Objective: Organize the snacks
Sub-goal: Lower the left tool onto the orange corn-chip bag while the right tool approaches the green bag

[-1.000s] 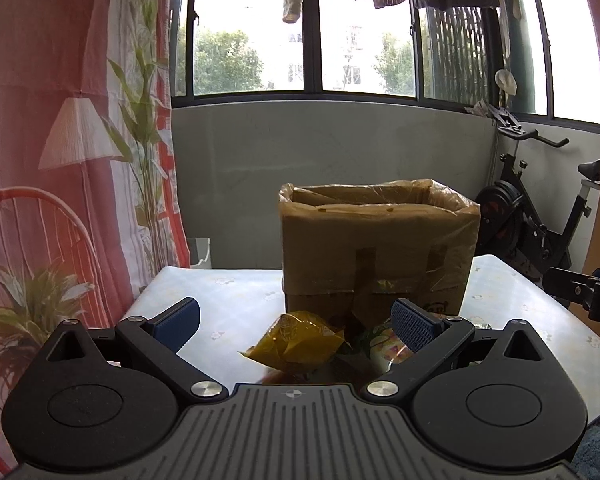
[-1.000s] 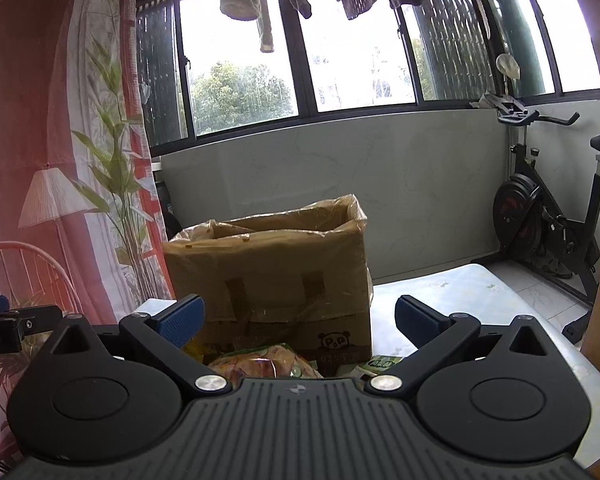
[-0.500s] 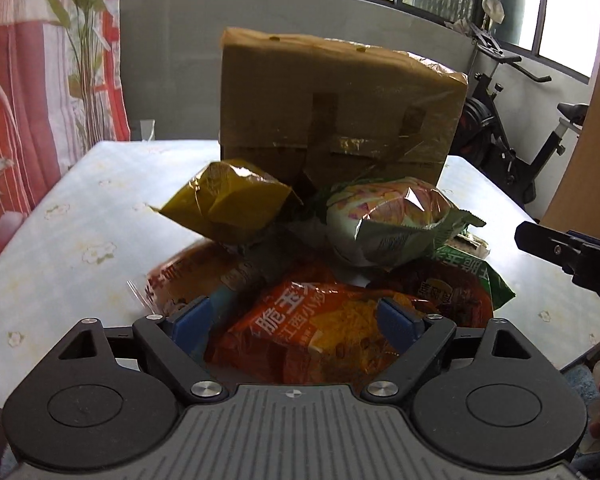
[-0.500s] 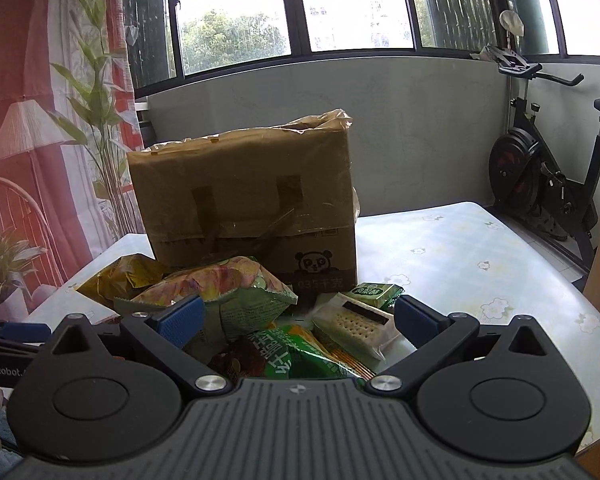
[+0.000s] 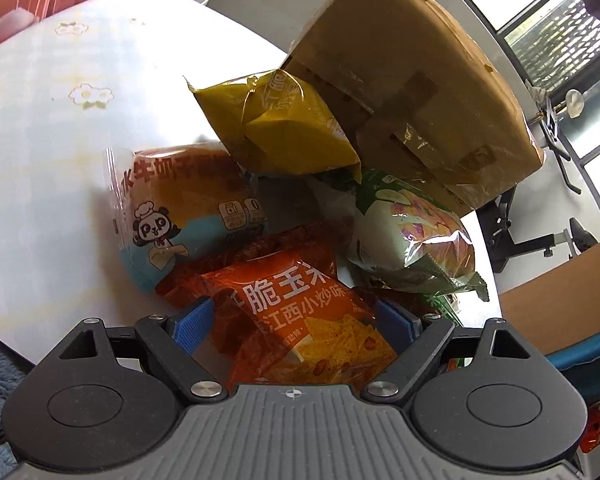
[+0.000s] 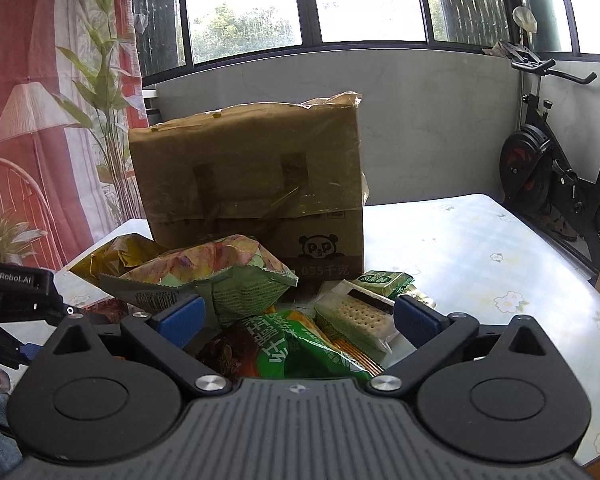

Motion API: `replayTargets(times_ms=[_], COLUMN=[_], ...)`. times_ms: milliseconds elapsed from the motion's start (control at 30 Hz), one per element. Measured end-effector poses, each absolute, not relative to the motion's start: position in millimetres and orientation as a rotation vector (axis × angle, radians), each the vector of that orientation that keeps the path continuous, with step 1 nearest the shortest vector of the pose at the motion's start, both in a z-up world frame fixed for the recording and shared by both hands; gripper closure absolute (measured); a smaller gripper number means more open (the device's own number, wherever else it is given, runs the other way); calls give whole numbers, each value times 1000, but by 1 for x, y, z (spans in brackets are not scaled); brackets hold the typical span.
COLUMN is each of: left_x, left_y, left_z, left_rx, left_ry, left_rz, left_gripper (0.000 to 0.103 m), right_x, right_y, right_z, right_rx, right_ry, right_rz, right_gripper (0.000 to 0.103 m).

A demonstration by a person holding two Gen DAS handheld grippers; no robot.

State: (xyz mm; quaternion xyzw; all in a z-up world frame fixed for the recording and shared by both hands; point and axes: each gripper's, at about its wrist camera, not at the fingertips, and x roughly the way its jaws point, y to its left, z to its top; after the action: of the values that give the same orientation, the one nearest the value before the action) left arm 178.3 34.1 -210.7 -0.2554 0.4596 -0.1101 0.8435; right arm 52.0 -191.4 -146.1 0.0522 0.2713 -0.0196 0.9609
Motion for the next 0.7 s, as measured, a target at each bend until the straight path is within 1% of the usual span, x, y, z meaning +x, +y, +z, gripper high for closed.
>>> replayTargets(times_ms=[167,267,433,567,700], left_x=[189,195,202,206,208], left_y=[32,33,23,16,11], left_z=[-225,-228,-233,-239,-247], left_rx=[-590,-626,-585,-554,-546], left_ry=[1016,1009,1005,1008,999], left_rz=[-224,-205,-196,-187,-182], left_gripper=[14,14,13,8,5], right_x=[56,57,59,62,67], right_y=[-196,-198,-200,-204,-206], right_z=[-151,-153,-156,-160,-166], right_rx=[124,132,132,146,155], right_ry=[565,573,586,611,644], right_rz=[-41,-41,-52,-65,-73], right_gripper=[1,1,1,1,1])
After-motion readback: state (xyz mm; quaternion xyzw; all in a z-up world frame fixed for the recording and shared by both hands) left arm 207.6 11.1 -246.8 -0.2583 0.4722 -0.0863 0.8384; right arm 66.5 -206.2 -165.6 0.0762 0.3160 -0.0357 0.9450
